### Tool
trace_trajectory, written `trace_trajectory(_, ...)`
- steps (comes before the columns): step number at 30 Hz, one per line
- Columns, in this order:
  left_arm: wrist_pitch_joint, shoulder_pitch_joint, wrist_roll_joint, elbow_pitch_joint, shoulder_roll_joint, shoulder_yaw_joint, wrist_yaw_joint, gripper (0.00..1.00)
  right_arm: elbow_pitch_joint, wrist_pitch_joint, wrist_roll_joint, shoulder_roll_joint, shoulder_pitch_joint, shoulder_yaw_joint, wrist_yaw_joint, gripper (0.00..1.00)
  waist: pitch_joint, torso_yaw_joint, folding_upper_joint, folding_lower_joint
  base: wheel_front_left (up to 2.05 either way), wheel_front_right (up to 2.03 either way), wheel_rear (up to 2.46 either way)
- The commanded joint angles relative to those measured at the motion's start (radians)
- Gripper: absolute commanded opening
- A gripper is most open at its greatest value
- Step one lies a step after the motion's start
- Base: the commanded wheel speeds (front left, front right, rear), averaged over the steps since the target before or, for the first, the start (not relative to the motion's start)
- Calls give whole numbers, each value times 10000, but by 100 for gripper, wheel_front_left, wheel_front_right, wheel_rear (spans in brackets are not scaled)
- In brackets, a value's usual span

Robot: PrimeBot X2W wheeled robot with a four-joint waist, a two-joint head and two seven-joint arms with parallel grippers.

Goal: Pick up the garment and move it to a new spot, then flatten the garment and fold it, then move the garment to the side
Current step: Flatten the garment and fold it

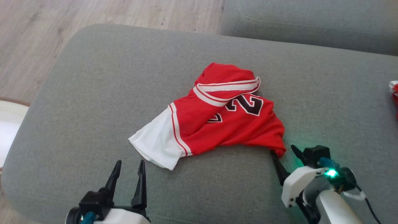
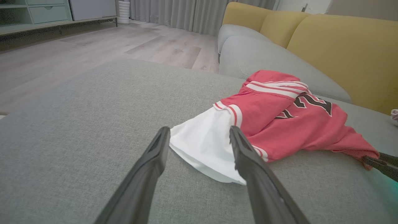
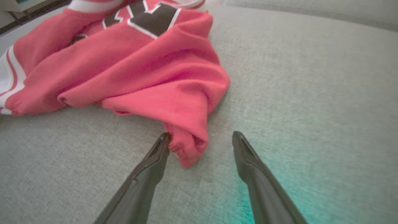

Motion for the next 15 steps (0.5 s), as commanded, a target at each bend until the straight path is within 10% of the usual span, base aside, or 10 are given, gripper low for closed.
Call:
trace_trajectory(1, -116, -430, 53, -281, 177, 360, 21, 100, -146, 134, -40, 82, -543, 172, 67, 100, 105, 92, 0, 0, 0, 0, 0)
trace_trajectory(3, -117, -469, 56, -261, 160, 344, 9, 100, 47, 265, -22, 123, -712, 129, 67, 81, 175, 170, 0, 0, 0, 0, 0)
trace_trajectory(4, -120, -486, 56, -251, 148, 340, 9, 100, 144, 292, -15, 134, -814, 115, 67, 42, 198, 197, 0, 0, 0, 0, 0)
trace_trajectory(6, -125, -509, 49, -231, 131, 344, 16, 100, 307, 333, 25, 141, -1071, 84, 67, 0, 228, 224, 0, 0, 0, 0, 0)
trace_trajectory(15, -161, -508, 13, -137, 80, 377, 26, 100, 395, 329, -535, -1021, -2830, 36, 67, 0, 126, 30, 0, 0, 0, 0, 0)
